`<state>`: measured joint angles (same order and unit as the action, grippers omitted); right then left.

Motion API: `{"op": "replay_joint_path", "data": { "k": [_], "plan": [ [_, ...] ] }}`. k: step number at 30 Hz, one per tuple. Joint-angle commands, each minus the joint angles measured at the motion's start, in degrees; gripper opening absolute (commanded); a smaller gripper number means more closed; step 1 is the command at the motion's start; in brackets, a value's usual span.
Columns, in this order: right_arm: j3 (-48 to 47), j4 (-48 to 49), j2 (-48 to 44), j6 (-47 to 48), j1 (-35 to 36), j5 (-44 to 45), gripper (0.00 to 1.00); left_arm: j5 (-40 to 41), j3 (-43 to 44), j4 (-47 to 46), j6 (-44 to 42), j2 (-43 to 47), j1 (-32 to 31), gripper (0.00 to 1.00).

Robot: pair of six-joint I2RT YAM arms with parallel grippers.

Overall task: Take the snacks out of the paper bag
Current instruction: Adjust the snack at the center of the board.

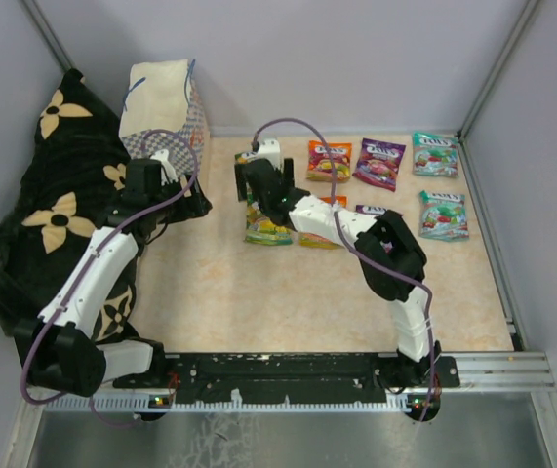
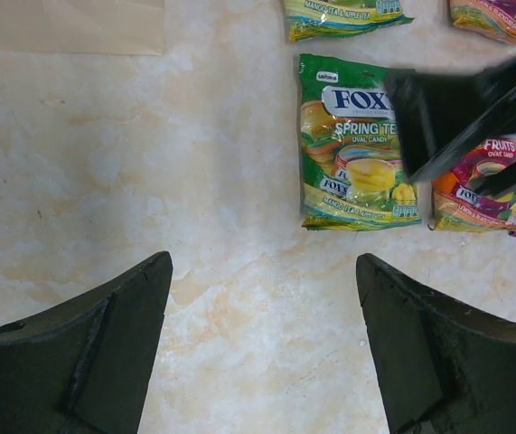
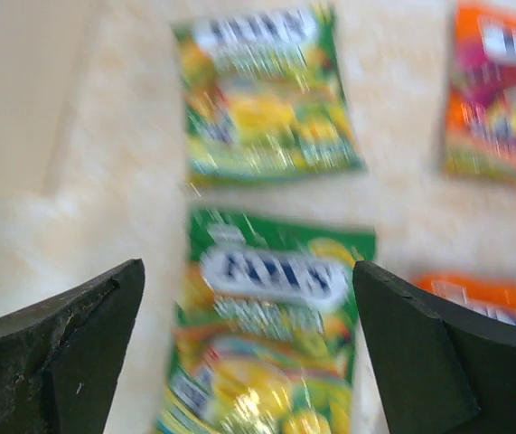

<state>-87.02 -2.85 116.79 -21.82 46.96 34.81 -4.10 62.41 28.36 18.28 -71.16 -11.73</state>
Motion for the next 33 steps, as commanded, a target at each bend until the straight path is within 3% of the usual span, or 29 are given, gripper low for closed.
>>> {"op": "replay_joint_path", "data": {
  "k": [1, 11, 18, 29, 33],
  "plan": [
    [-15.72, 0.32, 4.67, 8.63, -5.21, -12.66, 0.99, -1.61, 0.56, 0.02, -1.02, 0.29, 0.45, 0.88],
    [-55.02, -13.67, 34.24, 12.26, -11.26, -25.65, 0.98, -3.58, -1.32, -0.05, -1.16, 2.95, 0.48, 0.89],
    [-52.94, -11.87, 37.34, 13.25, -12.25, -26.12, 0.96, -5.56, -2.38, -0.61, -1.28, 3.1, 0.48, 0.89],
    [-54.85, -21.37, 37.51, 12.02, -14.7, -20.4, 0.96, -7.46, -3.08, -0.85, -1.2, 2.45, 0.48, 0.88],
    [-54.2, -24.85, 37.66, 7.44, -16.36, -16.01, 0.96, -7.58, -3.08, -0.76, -1.22, 2.05, 0.48, 0.88]
  ]
}}
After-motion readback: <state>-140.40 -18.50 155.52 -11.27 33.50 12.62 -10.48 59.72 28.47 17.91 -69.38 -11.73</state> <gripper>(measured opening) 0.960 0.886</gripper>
